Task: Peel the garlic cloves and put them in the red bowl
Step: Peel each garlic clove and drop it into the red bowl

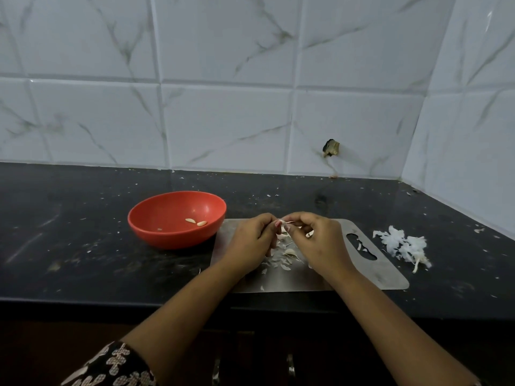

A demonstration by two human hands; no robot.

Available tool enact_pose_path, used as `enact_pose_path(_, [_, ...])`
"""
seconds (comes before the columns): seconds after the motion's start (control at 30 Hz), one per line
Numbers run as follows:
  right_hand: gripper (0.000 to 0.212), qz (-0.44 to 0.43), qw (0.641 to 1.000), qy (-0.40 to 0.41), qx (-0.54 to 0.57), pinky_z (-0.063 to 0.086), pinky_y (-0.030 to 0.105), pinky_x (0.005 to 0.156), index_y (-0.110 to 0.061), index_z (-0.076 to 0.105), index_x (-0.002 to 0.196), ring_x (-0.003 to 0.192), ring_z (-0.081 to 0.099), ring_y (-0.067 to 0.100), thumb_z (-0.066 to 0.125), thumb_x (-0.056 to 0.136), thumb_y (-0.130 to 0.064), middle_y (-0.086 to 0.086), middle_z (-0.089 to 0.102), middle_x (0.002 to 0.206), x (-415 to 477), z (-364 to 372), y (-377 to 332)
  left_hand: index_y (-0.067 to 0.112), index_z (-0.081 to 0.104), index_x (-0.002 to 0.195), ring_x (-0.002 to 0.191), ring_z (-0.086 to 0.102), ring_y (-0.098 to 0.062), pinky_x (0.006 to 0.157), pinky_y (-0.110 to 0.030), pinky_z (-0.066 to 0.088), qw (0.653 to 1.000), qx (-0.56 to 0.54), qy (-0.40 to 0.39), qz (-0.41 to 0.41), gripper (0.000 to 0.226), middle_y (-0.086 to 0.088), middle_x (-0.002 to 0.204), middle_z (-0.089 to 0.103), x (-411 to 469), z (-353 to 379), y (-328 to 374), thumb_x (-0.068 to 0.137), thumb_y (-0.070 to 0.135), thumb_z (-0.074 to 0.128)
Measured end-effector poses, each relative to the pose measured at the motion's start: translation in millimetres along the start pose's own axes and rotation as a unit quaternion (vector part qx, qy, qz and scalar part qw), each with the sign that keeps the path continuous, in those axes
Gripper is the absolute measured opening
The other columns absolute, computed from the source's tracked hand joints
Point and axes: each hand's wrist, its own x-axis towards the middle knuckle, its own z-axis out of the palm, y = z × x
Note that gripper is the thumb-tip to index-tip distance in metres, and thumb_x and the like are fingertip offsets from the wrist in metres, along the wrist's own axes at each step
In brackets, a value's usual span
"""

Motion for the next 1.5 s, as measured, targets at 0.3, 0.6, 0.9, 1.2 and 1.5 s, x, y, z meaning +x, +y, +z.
enact_pose_path(0.3, [0.012, -0.093, 0.984, -0.002, -0.15, 0.048, 0.029, 0.065, -0.012, 0.069, 0.094, 0.07, 0.055, 0.011, 0.057, 0.092, -0.015, 0.0, 0.067, 0.083, -3, 5, -2, 0.016, 0.051, 0.072, 0.047, 0.047, -0.009, 0.051, -0.028, 0.04, 0.999, -0.023, -0.027, -0.027, 0.032, 0.006, 0.054, 0.047, 0, 0, 0, 0.102, 0.019, 0.042])
enact_pose_path(0.6, [0.009, -0.032, 0.998, 0.01, -0.048, 0.052, 0.027, 0.063, -0.013, 0.071, 0.087, 0.07, 0.062, 0.008, 0.063, 0.09, -0.009, -0.005, 0.068, 0.076, -1, 1, -3, 0.011, 0.052, 0.075, 0.045, 0.036, -0.004, 0.047, -0.018, 0.036, 0.974, -0.188, -0.106, -0.072, 0.032, 0.011, 0.049, 0.04, 0, -2, 7, 0.103, 0.016, 0.038])
enact_pose_path(0.9, [0.01, 0.029, 0.998, 0.057, 0.019, 0.046, 0.006, 0.061, -0.017, 0.073, 0.086, 0.07, 0.062, -0.003, 0.068, 0.088, -0.009, -0.012, 0.068, 0.074, 2, -6, 0, 0.007, 0.061, 0.082, 0.047, 0.052, -0.011, 0.045, -0.014, 0.038, 0.985, -0.131, -0.1, -0.051, 0.02, 0.001, 0.059, 0.06, -3, -3, 8, 0.097, 0.016, 0.052])
enact_pose_path(1.2, [0.009, 0.051, 0.994, -0.042, -0.091, 0.05, 0.029, 0.057, -0.028, 0.076, 0.089, 0.062, 0.061, 0.008, 0.068, 0.088, -0.028, -0.011, 0.067, 0.069, -4, -5, 0, -0.001, 0.071, 0.089, 0.05, 0.057, 0.002, 0.046, -0.01, 0.04, 0.998, -0.042, 0.035, -0.01, 0.011, -0.013, 0.076, 0.07, -6, -5, 14, 0.082, 0.008, 0.073])
enact_pose_path(1.5, [0.02, 0.08, 0.99, -0.047, 0.105, 0.053, 0.016, 0.071, -0.019, 0.074, 0.1, 0.079, 0.068, 0.005, 0.074, 0.082, -0.009, -0.005, 0.074, 0.086, -2, -8, -8, 0.017, 0.074, 0.1, 0.053, 0.061, 0.001, 0.048, -0.014, 0.045, 1.0, 0.014, 0.016, -0.008, 0.014, 0.015, 0.07, 0.067, -5, -7, 13, 0.091, 0.014, 0.063])
